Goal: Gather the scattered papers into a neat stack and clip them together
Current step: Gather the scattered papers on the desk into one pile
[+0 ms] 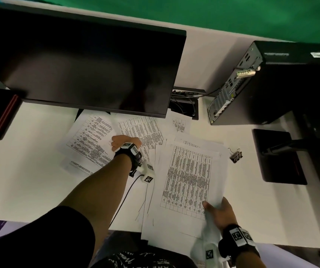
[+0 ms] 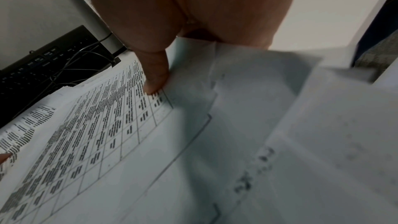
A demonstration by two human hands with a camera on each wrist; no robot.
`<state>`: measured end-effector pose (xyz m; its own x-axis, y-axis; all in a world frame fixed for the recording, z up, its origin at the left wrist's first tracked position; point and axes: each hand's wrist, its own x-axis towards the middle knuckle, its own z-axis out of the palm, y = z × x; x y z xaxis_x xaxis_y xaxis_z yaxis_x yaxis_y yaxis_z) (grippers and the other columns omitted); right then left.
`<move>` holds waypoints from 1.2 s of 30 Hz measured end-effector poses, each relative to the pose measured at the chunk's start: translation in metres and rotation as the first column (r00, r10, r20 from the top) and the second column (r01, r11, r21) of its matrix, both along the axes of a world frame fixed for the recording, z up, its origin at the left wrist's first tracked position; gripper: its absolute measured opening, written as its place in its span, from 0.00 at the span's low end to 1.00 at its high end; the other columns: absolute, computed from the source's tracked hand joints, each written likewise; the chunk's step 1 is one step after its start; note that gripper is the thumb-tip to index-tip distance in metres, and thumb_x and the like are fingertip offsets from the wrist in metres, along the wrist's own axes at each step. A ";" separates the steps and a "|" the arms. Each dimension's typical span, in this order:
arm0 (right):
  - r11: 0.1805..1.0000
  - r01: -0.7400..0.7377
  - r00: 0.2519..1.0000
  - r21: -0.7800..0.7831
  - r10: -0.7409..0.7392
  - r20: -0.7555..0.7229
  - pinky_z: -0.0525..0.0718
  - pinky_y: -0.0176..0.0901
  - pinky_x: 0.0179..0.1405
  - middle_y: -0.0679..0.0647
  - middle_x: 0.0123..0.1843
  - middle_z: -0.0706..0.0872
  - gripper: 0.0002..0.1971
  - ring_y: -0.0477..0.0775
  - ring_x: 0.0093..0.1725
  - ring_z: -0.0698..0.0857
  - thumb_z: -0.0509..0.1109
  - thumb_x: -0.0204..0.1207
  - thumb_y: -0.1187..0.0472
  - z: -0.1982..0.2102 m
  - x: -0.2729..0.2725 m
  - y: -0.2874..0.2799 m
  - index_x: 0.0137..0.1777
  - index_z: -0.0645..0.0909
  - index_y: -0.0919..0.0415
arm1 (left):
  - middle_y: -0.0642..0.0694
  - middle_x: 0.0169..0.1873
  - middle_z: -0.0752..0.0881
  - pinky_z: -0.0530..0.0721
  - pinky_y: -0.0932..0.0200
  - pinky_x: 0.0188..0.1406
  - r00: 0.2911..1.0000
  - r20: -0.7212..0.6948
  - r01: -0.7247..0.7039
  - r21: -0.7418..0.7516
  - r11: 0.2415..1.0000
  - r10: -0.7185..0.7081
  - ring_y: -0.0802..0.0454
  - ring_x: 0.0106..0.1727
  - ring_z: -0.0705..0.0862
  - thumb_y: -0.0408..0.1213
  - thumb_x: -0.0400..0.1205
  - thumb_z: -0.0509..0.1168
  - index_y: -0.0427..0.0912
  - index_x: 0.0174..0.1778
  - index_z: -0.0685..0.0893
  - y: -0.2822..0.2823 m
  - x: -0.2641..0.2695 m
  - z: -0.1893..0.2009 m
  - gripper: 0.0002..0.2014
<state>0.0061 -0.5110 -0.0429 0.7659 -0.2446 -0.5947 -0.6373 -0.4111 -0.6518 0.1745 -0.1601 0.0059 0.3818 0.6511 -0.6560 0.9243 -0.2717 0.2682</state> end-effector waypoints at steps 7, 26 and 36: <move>1.000 0.000 1.000 -0.003 0.000 0.001 0.80 0.48 0.54 0.57 0.51 0.87 0.18 0.60 0.50 0.86 0.79 0.73 0.62 0.000 0.002 0.001 0.59 0.79 0.63 | 0.36 0.75 0.65 0.70 0.42 0.72 1.000 0.000 0.010 0.015 1.000 -0.010 0.38 0.73 0.69 0.44 0.75 0.70 0.41 0.75 0.63 -0.003 0.001 0.006 0.35; 1.000 0.014 0.999 -0.026 -0.014 -0.037 0.86 0.56 0.58 0.59 0.52 0.91 0.19 0.62 0.52 0.89 0.81 0.71 0.60 0.006 0.001 0.002 0.59 0.82 0.64 | 0.51 0.56 0.85 0.81 0.54 0.56 0.807 0.523 -0.043 -0.411 0.911 0.274 0.46 0.58 0.84 0.33 0.76 0.73 0.39 0.60 0.82 0.036 -0.051 0.027 0.16; 0.997 0.081 0.996 0.015 -0.081 -0.023 0.89 0.62 0.52 0.59 0.45 0.93 0.19 0.62 0.44 0.91 0.80 0.65 0.55 0.014 -0.002 0.000 0.52 0.84 0.65 | 0.48 0.47 0.87 0.85 0.61 0.34 0.730 0.610 0.302 0.119 0.946 -0.310 0.47 0.42 0.88 0.35 0.78 0.72 0.46 0.62 0.75 0.072 -0.135 0.121 0.18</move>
